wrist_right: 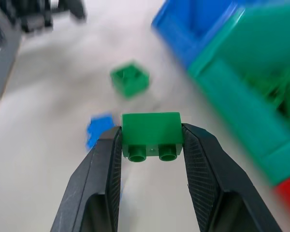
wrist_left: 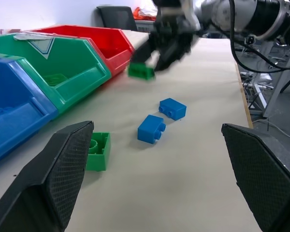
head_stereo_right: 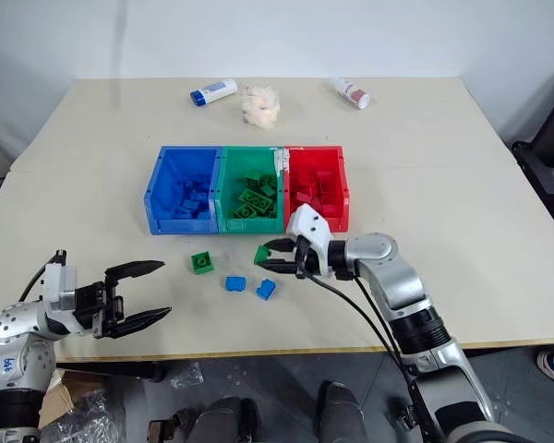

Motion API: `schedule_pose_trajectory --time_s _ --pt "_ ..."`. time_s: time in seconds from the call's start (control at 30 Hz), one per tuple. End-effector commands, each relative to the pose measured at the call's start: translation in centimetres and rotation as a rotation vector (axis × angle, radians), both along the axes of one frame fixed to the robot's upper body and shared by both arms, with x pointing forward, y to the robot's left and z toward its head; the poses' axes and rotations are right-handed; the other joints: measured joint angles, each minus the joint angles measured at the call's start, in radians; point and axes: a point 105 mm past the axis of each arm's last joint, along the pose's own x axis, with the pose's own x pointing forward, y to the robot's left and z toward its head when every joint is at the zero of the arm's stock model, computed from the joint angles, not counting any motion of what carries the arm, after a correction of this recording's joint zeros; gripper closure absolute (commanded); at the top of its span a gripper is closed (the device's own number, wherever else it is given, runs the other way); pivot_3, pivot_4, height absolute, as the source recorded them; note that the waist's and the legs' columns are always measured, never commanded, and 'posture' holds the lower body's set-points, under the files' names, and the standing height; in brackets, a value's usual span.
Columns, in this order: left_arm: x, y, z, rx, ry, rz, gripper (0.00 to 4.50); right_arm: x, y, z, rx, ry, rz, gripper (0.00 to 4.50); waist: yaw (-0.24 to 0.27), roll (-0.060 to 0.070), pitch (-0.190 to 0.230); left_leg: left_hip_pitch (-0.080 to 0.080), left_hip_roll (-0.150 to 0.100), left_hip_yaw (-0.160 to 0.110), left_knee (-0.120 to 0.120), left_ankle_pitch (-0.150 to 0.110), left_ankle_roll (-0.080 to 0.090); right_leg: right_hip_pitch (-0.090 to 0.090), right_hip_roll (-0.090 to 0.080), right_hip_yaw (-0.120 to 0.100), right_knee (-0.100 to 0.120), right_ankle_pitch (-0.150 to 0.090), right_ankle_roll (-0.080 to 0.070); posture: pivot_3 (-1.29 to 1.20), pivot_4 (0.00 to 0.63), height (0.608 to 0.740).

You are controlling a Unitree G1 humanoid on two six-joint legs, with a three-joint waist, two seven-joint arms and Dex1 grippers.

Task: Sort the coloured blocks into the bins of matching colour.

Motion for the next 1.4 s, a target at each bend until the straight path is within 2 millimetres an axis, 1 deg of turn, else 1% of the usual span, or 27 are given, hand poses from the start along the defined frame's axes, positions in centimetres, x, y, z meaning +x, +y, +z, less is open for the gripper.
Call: schedule_pose_trajectory --time_s 0.03,0.1,0.17,0.2,0.23,0.33,0.4,0.47,0.53,0.63,0.7,0.77,0.83,0.87,0.93,0.97,1.0,1.1,1.2,1.23,1.33,1.4 --pt "0.1 -0.2 0.3 -0.011 -0.022 -0.01 0.0 2.1 0.6 4.1 0.094 -0.121 -0.067 3.07 -0.002 0.0 0.0 0.0 0.0 0.0 0.0 0.0 0.0 0.0 0.0 0.0 0.0 0.0 0.0 0.0 0.15 0.74" --pt "0.1 -0.2 0.3 -0.012 -0.022 -0.012 0.0 3.2 1.0 5.0 0.111 -0.146 -0.094 3.07 -0.002 0.0 0.0 0.0 0.0 0.0 -0.001 0.0 0.0 0.0 0.0 0.0 0.0 0.0 0.0 0.0 0.15 0.74" --pt "0.3 -0.3 0.4 -0.014 -0.025 -0.016 0.0 4.9 1.6 5.8 0.128 -0.163 -0.149 2.35 -0.003 0.0 0.0 0.0 0.0 0.0 -0.002 0.0 0.0 0.0 0.0 0.0 -0.001 0.0 0.0 0.0 0.15 0.74" --pt "0.4 -0.3 0.4 -0.014 -0.026 -0.017 0.0 5.5 1.8 5.8 0.123 -0.167 -0.171 2.08 -0.004 0.0 0.0 0.0 0.0 0.0 -0.002 0.0 0.0 0.0 0.0 0.0 -0.001 0.0 0.0 0.0 0.15 0.74" --pt "0.4 -0.4 0.4 -0.015 -0.028 -0.019 0.0 5.8 1.9 5.8 0.116 -0.174 -0.178 1.71 -0.003 0.0 0.0 0.0 0.0 0.001 -0.002 0.0 0.0 0.0 0.0 0.0 -0.001 0.0 0.0 0.0 0.15 0.74" --pt "0.5 -0.4 0.4 -0.016 -0.032 -0.021 0.0 5.5 2.0 5.5 0.106 -0.19 -0.151 0.67 -0.002 0.0 0.0 0.0 0.0 0.001 -0.002 0.0 0.0 0.0 0.0 0.0 -0.001 0.0 0.0 0.0 0.15 0.74" --pt "0.6 -0.4 0.4 -0.017 -0.033 -0.021 0.0 5.0 1.6 5.2 0.097 -0.189 -0.125 0.01 -0.003 0.0 0.0 -0.001 0.0 0.001 -0.002 0.0 0.0 0.0 0.0 0.0 -0.002 0.0 0.0 0.0 0.15 0.74" --pt "0.6 -0.4 0.4 -0.017 -0.032 -0.023 0.0 4.4 0.9 4.8 0.083 -0.183 -0.104 0.01 -0.003 0.0 0.0 0.0 0.0 0.001 -0.003 0.0 0.0 0.0 0.0 0.0 -0.002 0.0 0.0 0.0 0.15 0.74" --pt "0.6 -0.5 0.3 -0.019 -0.032 -0.026 0.0 3.4 0.1 4.2 0.058 -0.168 -0.065 0.01 -0.002 0.0 0.0 0.0 0.0 0.0 -0.002 0.0 0.0 0.0 0.0 0.0 -0.001 0.0 0.0 0.0 0.15 0.74" --pt "0.8 -0.7 0.2 -0.023 -0.03 -0.032 0.0 0.4 -2.4 2.4 -0.005 -0.135 0.048 0.01 0.006 0.0 0.0 -0.001 0.0 0.0 -0.003 0.0 0.0 0.0 0.0 0.0 -0.002 0.0 0.0 0.0 0.15 0.74" --pt "0.8 -0.7 0.2 -0.024 -0.029 -0.035 0.0 -0.9 -3.4 1.8 -0.028 -0.121 0.087 0.01 0.005 0.0 0.0 -0.001 0.0 0.0 -0.002 0.0 0.0 0.0 0.0 0.0 -0.003 0.0 0.0 0.0 0.15 0.74" --pt "0.8 -0.7 0.2 -0.024 -0.028 -0.039 0.0 -2.7 -5.9 0.7 -0.07 -0.098 0.129 0.01 0.005 0.0 0.0 -0.001 0.0 0.0 -0.002 0.0 0.0 0.0 0.0 0.0 -0.003 0.0 0.0 0.0 0.15 0.74" --pt "0.7 -0.7 0.2 -0.024 -0.027 -0.042 0.0 -3.8 -7.2 0.1 -0.104 -0.074 0.144 0.01 0.004 0.0 0.0 0.0 0.0 0.0 -0.003 0.0 0.0 0.0 0.0 -0.001 -0.003 0.0 0.0 0.0 0.15 0.74" --pt "0.7 -0.6 0.2 -0.021 -0.024 -0.043 0.0 -4.5 -9.0 -0.8 -0.153 -0.046 0.133 0.01 0.003 0.0 0.0 0.0 0.0 0.0 -0.003 0.0 0.0 0.0 0.0 0.0 -0.003 0.0 0.0 0.0 0.15 0.74" --pt "0.6 -0.3 0.2 -0.016 -0.019 -0.045 0.0 -5.6 -11.8 -1.9 -0.219 0.004 0.097 0.01 0.006 0.0 0.0 0.0 0.0 0.001 -0.003 0.0 0.0 0.001 0.0 0.0 -0.003 0.0 0.0 0.0 0.15 0.74" --pt "0.6 -0.2 0.2 -0.013 -0.018 -0.046 0.0 -6.0 -12.7 -2.1 -0.233 0.023 0.076 0.01 0.007 0.0 0.0 0.0 0.0 0.001 -0.003 0.0 0.0 0.001 0.0 0.0 -0.003 0.0 0.0 0.0 0.15 0.74" --pt "0.6 -0.2 0.2 -0.013 -0.017 -0.047 0.0 -6.2 -13.2 -2.2 -0.237 0.03 0.063 0.01 0.008 0.0 0.0 0.0 0.0 0.001 -0.003 0.0 0.0 0.001 0.0 0.0 -0.004 0.0 0.0 0.0 0.15 0.74" --pt "0.5 -0.1 0.1 -0.012 -0.015 -0.051 0.0 -6.5 -13.7 -2.3 -0.242 0.039 0.042 0.01 0.001 0.0 0.0 0.001 0.0 0.001 -0.002 0.0 0.0 0.001 0.0 0.0 -0.004 0.0 0.0 0.0 0.15 0.74" --pt "0.6 -0.2 0.1 -0.009 -0.012 -0.06 0.0 -6.5 -13.2 -2.5 -0.238 0.04 0.035 0.01 0.003 0.0 0.0 0.002 0.0 0.001 -0.002 0.0 0.0 0.001 0.0 0.0 -0.002 0.0 0.0 0.0 0.15 0.74" --pt "0.6 -0.2 0.1 -0.009 -0.012 -0.062 0.0 -6.3 -12.8 -2.6 -0.237 0.041 0.031 0.01 0.005 0.0 0.0 0.002 0.0 0.001 -0.002 0.0 0.0 0.001 0.0 0.0 -0.003 0.0 0.0 0.0 0.15 0.74" --pt "0.7 -0.3 0.2 -0.009 -0.016 -0.067 0.0 -6.0 -10.9 -2.9 -0.224 0.04 0.047 0.01 0.007 0.0 0.0 0.001 0.0 0.001 -0.001 0.0 0.0 0.001 0.0 0.0 -0.003 0.0 0.0 0.0 0.15 0.74" --pt "0.7 -0.3 0.3 -0.009 -0.018 -0.069 0.0 -5.9 -9.2 -3.3 -0.213 0.045 0.067 0.01 0.007 0.0 0.0 0.001 0.0 0.0 -0.001 0.0 0.0 0.001 0.0 0.0 -0.003 0.0 0.0 0.0 0.15 0.74"
